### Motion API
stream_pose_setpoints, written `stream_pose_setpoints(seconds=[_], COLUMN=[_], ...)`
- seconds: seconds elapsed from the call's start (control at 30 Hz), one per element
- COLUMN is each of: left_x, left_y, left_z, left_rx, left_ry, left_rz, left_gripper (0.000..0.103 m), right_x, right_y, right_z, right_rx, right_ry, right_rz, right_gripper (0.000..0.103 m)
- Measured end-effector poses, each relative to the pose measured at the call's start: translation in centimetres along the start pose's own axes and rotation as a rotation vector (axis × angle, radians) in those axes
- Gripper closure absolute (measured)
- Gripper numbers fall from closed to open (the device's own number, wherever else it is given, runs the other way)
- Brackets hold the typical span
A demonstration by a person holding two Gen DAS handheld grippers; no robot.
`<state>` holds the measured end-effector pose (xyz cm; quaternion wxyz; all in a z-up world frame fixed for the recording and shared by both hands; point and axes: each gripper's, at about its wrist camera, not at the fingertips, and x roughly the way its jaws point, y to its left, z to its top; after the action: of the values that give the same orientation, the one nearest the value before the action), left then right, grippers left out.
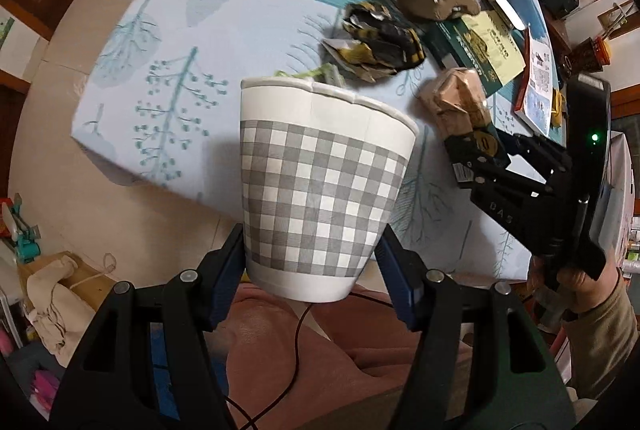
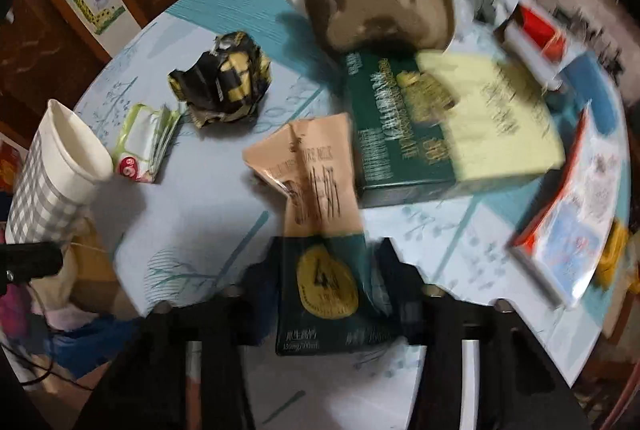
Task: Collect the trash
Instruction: 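Grasp the grey-checked paper cup with left tool while right tool grasps the milk carton, then carry cup and carton to the black bin and open both tools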
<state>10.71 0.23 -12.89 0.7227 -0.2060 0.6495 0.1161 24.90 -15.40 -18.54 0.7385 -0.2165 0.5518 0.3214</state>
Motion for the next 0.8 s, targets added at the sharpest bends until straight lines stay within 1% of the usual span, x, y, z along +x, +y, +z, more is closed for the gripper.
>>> stream_pose_setpoints(seconds=[0.2,0.37,0.5,0.57,0.7,0.73,0.8], left_x=[-2.6,-4.2,-5.2,-5.3,-4.4,-3.8,-2.6], left_y=[2.7,4.8,6.4,7.4,8.4,8.6,8.7], left_z=[-0.7,-1.1,-1.8,-2.6,-4.7,-5.6,-7.0], left_rx=[0.054,0.145,0.26,0.324,0.435,0.471,0.509], left_ry=[-0.03,-0.039,-0.038,-0.033,-0.021,-0.01,0.019], left_rz=[0.001,-0.021,-0.034,-0.047,-0.074,-0.084,-0.089], left_gripper=[0.043,0.043,0.043,0.043,0.043,0.043,0.043], right_x=[-1.9,-4.8,-7.1,-7.8,-7.8,-7.6,-7.0], right_y=[0.3,2.5,5.8,7.4,11.2,12.3,14.6], right_z=[-1.3,-3.5,-6.5,-8.6,-12.7,-13.5,-15.6], right_rx=[0.157,0.292,0.407,0.473,0.582,0.599,0.637], right_ry=[-0.02,-0.05,-0.082,-0.093,-0.08,-0.075,-0.062], right_rz=[0.089,0.121,0.105,0.102,0.095,0.094,0.092], right_gripper=[0.061,0.061,0.061,0.061,0.061,0.061,0.061])
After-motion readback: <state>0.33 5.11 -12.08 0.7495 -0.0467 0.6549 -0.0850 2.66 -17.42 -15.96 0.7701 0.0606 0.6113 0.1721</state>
